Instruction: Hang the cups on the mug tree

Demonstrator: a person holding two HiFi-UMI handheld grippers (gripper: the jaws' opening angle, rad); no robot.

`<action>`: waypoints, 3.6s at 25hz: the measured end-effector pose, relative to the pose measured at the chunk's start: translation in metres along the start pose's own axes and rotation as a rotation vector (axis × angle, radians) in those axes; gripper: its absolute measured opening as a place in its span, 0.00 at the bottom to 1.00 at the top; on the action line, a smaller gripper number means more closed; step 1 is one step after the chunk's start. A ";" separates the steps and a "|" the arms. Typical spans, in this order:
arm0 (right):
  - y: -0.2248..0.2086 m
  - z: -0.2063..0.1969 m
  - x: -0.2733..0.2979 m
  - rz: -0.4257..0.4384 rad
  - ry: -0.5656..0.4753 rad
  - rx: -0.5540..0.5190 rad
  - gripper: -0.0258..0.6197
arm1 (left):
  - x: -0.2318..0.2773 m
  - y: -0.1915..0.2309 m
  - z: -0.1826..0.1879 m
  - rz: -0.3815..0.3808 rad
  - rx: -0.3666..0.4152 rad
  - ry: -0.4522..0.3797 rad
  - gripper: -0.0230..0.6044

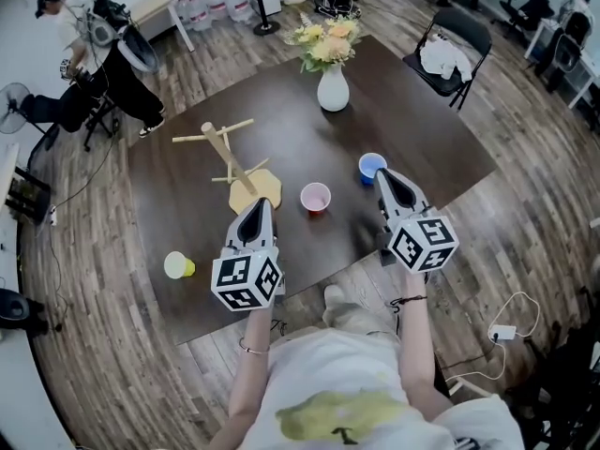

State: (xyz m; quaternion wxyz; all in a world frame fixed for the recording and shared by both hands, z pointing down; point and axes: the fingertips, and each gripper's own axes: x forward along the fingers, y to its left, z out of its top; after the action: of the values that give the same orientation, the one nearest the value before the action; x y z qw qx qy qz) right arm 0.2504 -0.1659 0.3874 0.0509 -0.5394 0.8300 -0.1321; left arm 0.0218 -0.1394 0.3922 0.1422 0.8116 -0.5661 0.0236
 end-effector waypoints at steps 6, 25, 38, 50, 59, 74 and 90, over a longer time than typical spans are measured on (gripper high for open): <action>-0.032 -0.019 0.007 -0.026 0.052 -0.017 0.07 | 0.027 -0.008 -0.017 -0.004 -0.024 0.038 0.07; -0.082 -0.119 0.041 -0.239 0.221 -0.029 0.34 | 0.060 0.010 -0.083 -0.012 -0.073 0.261 0.07; -0.108 -0.154 0.068 -0.312 0.292 -0.093 0.60 | 0.064 0.013 -0.104 -0.040 -0.091 0.323 0.07; -0.116 -0.170 0.090 -0.298 0.380 -0.166 0.60 | 0.069 0.015 -0.106 -0.025 -0.068 0.327 0.07; -0.113 -0.160 0.099 -0.251 0.377 -0.197 0.54 | 0.067 0.013 -0.102 -0.006 -0.052 0.311 0.07; -0.075 -0.119 0.112 -0.133 0.345 -0.271 0.54 | 0.052 0.015 -0.085 0.061 -0.064 0.230 0.07; -0.001 -0.061 0.132 0.041 0.272 -0.405 0.54 | 0.030 0.023 -0.049 0.136 -0.068 0.104 0.07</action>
State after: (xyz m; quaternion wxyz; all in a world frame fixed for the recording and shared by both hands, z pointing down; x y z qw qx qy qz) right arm 0.1831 -0.2766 0.4535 -0.1677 -0.4989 0.8496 -0.0334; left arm 0.0173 -0.1615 0.4501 0.1968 0.7638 -0.6122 0.0561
